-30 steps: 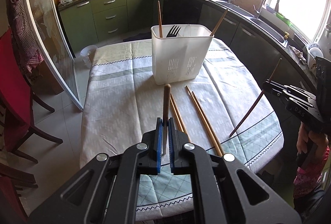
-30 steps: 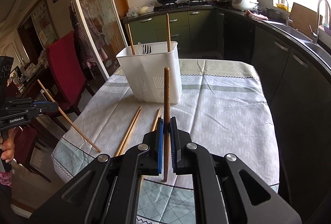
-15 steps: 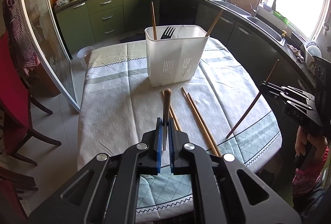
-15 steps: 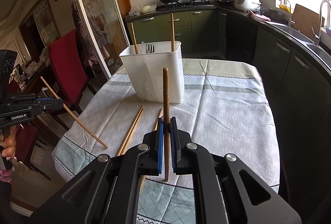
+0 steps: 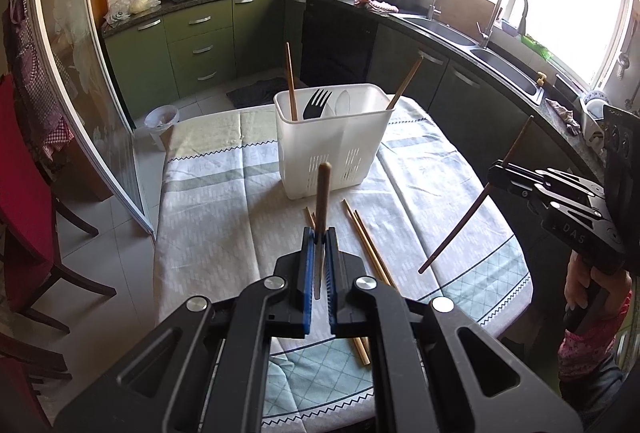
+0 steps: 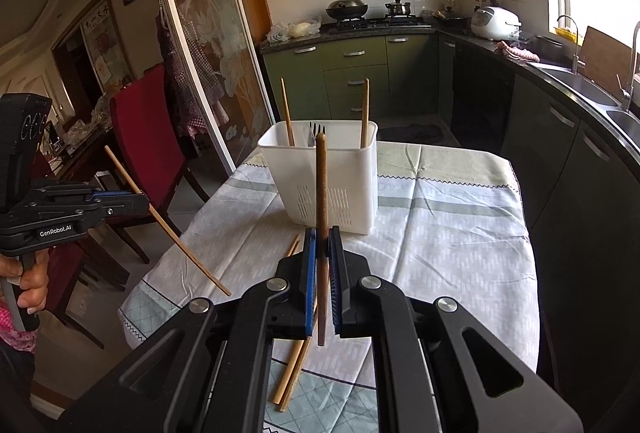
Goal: Organize utensils
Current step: 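Lift the held chopstick upright toward the caddy with the left tool while the right tool does likewise, then drop the chopstick into the caddy with the left tool while the right tool drops its chopstick in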
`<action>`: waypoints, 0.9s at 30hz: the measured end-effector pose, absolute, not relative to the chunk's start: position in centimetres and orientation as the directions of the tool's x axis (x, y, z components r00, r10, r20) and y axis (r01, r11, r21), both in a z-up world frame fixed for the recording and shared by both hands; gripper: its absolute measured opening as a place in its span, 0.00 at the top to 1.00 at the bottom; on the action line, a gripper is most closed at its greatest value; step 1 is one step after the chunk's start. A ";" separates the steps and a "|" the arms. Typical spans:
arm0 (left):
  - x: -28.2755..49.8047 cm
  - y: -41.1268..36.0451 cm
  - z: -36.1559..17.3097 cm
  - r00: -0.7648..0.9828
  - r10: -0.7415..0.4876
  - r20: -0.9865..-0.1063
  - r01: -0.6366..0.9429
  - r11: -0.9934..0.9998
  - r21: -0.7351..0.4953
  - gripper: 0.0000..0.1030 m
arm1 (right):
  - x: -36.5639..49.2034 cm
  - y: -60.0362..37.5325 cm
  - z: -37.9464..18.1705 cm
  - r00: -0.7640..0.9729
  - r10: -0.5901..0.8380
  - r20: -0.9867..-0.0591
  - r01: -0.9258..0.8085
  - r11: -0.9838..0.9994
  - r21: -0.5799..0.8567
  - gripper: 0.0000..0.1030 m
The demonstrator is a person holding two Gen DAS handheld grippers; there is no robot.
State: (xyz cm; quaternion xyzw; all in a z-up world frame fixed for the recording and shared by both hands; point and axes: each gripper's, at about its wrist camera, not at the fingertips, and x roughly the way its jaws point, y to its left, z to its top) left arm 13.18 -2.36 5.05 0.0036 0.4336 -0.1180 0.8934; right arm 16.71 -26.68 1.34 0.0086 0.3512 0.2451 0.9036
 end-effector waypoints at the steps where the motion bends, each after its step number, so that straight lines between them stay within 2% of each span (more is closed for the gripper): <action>1: 13.5 -2.4 5.6 0.601 -0.210 -0.771 0.215 0.972 -0.097 0.95 | 16.9 -26.5 2.0 0.639 0.450 -0.624 -0.441 0.879 0.183 0.93; 11: 17.8 -2.9 14.8 0.725 -0.188 -0.663 0.208 0.977 -0.049 0.95 | 20.5 -24.9 10.7 0.721 0.485 -0.496 -0.467 0.868 0.169 0.93; 17: 21.9 -3.3 18.7 0.780 -0.176 -0.601 0.181 0.982 -0.053 0.94 | 25.2 -23.6 14.7 0.784 0.455 -0.422 -0.430 0.889 0.161 0.93; 21: 25.3 -3.9 17.8 0.773 -0.163 -0.613 0.165 0.985 -0.053 0.95 | 29.1 -22.2 14.3 0.800 0.410 -0.438 -0.387 0.910 0.146 0.93; 27: 29.7 -4.7 11.8 0.687 -0.156 -0.709 0.156 0.986 -0.065 0.94 | 32.7 -19.7 9.7 0.766 0.351 -0.539 -0.358 0.929 0.096 0.93</action>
